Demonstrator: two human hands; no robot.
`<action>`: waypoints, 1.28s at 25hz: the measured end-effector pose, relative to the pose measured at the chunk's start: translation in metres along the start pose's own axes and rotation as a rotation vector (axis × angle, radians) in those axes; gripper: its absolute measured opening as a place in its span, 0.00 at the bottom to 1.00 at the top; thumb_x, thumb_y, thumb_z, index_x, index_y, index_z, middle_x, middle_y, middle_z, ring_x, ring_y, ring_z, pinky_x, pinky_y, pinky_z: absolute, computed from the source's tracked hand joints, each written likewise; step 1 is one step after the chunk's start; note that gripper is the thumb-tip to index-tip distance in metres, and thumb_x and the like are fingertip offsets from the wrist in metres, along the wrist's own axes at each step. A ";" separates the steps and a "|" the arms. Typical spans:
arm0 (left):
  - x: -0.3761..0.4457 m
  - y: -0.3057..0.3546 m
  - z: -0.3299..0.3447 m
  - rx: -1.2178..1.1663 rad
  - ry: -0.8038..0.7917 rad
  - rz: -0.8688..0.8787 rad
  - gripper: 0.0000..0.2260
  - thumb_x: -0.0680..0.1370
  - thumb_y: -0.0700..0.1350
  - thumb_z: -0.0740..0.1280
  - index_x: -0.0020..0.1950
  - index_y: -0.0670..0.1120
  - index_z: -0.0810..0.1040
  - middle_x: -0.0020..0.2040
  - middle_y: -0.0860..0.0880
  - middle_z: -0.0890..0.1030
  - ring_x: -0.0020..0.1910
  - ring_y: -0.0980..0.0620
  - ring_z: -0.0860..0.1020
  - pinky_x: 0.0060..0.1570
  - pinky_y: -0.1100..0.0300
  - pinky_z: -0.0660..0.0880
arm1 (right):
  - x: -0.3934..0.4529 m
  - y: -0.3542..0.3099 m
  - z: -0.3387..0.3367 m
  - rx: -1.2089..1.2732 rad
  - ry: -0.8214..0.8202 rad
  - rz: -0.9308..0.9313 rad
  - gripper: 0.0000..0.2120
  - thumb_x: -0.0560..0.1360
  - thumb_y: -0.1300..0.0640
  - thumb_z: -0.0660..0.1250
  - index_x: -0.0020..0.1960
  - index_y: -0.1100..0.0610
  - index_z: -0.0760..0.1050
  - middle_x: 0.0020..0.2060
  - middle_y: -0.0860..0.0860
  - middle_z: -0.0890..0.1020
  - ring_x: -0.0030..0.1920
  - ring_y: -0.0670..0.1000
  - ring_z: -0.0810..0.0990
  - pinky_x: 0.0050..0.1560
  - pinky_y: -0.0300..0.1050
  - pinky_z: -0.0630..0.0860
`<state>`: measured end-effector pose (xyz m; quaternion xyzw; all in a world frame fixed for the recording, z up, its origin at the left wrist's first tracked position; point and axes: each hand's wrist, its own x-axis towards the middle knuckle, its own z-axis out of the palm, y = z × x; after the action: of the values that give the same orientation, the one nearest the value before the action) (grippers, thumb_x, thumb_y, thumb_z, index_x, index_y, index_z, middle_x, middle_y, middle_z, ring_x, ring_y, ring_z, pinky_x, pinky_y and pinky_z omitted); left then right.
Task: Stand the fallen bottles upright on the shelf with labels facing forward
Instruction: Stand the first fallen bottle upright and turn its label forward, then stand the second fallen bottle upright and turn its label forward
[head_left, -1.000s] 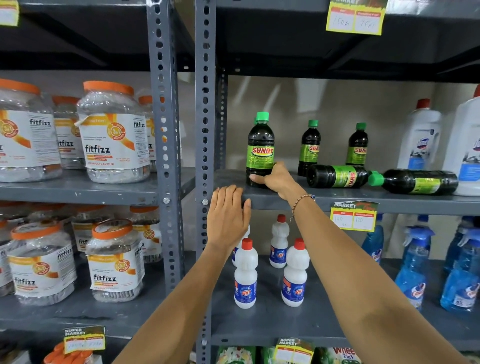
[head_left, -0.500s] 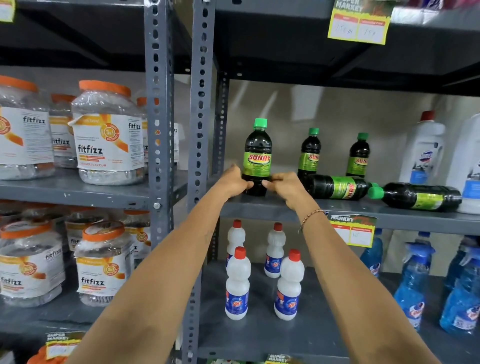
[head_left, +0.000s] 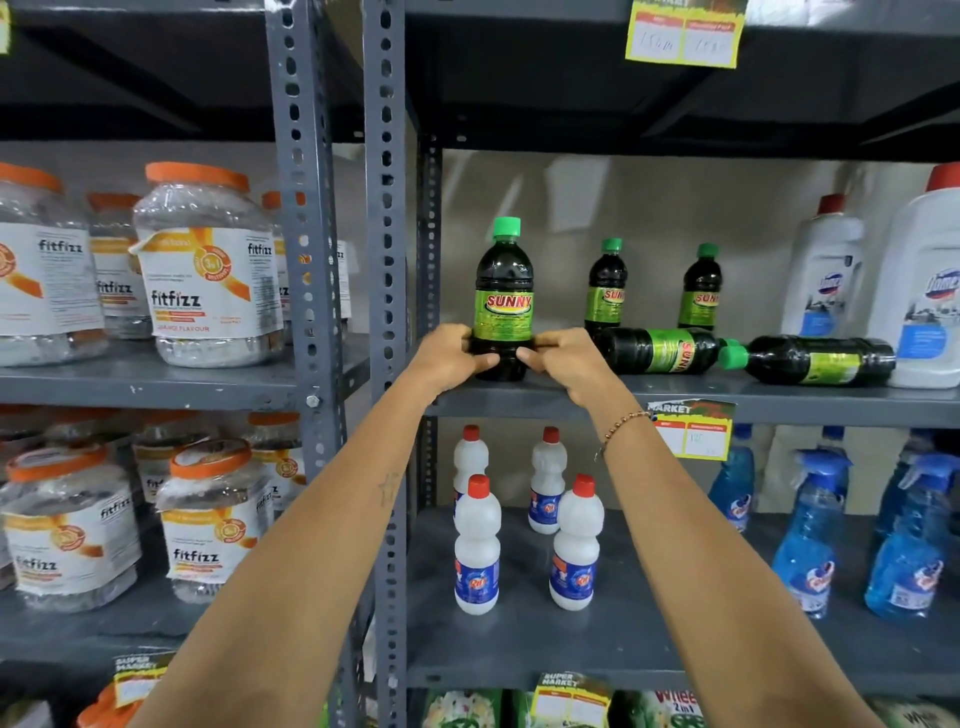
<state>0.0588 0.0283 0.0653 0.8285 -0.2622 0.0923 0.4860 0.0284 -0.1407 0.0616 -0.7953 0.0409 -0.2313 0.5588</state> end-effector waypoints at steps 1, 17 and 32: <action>-0.004 0.000 -0.001 -0.006 0.004 0.009 0.19 0.74 0.44 0.73 0.64 0.44 0.77 0.59 0.47 0.81 0.59 0.49 0.78 0.64 0.51 0.72 | -0.006 -0.001 0.000 0.010 -0.006 -0.016 0.17 0.72 0.63 0.71 0.60 0.64 0.78 0.55 0.58 0.83 0.59 0.55 0.80 0.65 0.51 0.74; -0.068 0.015 0.027 0.072 0.699 0.337 0.11 0.81 0.47 0.61 0.51 0.40 0.77 0.43 0.47 0.79 0.42 0.52 0.75 0.44 0.57 0.74 | -0.049 -0.007 -0.024 0.139 0.159 -0.024 0.06 0.75 0.62 0.67 0.46 0.64 0.81 0.40 0.56 0.81 0.43 0.52 0.79 0.54 0.47 0.80; -0.047 -0.002 0.159 0.793 0.604 0.552 0.15 0.81 0.48 0.55 0.57 0.40 0.76 0.54 0.44 0.80 0.55 0.43 0.77 0.69 0.49 0.61 | -0.028 -0.004 -0.143 -0.635 0.390 -0.158 0.14 0.75 0.52 0.65 0.37 0.61 0.72 0.43 0.60 0.82 0.46 0.58 0.81 0.46 0.49 0.78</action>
<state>0.0043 -0.0904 -0.0363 0.7852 -0.2639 0.5401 0.1489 -0.0564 -0.2544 0.0949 -0.8706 0.1547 -0.3963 0.2469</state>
